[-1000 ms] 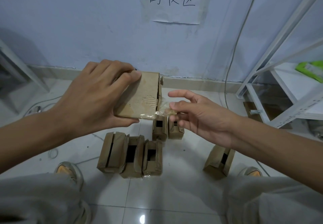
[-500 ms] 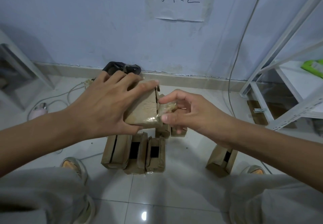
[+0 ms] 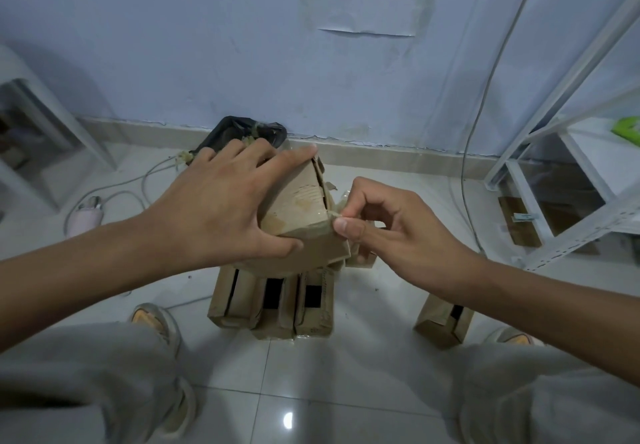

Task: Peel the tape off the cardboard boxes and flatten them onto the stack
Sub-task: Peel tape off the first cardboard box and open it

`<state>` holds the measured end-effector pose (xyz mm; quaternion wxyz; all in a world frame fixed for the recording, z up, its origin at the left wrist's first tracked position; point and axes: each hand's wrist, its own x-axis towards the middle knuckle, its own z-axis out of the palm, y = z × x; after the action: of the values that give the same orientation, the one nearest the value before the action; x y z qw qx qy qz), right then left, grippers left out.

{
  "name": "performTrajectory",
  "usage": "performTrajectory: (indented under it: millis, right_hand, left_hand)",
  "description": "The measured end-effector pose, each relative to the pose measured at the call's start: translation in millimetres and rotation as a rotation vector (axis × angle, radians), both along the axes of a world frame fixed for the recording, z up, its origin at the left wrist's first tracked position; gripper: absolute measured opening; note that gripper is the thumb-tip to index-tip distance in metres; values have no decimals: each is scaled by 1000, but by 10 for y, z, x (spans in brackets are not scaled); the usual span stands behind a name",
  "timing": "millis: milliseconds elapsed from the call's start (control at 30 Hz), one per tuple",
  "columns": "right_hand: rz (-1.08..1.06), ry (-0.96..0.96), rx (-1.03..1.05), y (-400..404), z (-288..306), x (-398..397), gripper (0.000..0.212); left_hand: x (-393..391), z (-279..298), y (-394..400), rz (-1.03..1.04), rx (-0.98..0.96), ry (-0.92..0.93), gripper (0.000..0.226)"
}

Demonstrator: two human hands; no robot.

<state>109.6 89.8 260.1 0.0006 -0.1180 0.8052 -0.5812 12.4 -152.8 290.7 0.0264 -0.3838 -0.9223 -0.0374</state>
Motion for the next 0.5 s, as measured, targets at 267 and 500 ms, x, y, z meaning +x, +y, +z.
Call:
performTrajectory:
  millis: [267, 500]
  right_hand:
    - [44, 26, -75, 15, 97, -6, 14]
    - [46, 11, -87, -13, 220, 49, 21]
  left_hand:
    - [23, -33, 25, 49, 288, -363, 111]
    - [81, 3, 23, 35, 483, -753, 100]
